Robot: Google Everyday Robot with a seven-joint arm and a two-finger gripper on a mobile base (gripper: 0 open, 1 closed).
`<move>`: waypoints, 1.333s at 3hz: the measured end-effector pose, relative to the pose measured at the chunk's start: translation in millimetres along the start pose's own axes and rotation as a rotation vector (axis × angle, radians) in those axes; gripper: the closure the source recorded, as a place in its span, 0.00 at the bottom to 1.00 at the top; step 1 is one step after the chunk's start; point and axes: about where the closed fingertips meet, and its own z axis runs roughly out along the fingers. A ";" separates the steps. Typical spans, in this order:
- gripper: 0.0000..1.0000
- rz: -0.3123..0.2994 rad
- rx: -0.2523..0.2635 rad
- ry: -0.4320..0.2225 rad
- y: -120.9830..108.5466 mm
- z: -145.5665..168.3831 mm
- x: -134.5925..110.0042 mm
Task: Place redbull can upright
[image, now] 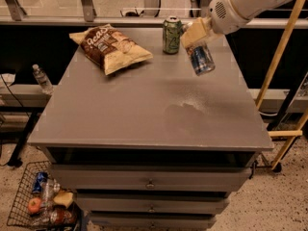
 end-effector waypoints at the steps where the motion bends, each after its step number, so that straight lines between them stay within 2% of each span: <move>1: 1.00 -0.073 -0.033 -0.073 7.1 -3.5 -7.5; 2: 1.00 -0.075 -0.032 -0.070 7.3 -2.4 -7.4; 3: 1.00 -0.131 -0.077 -0.108 9.4 0.4 -7.2; 4: 1.00 -0.183 -0.205 -0.248 8.2 8.8 -2.2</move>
Offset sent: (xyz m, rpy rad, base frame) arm -0.0012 0.0063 0.0094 0.0442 -0.0816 0.0575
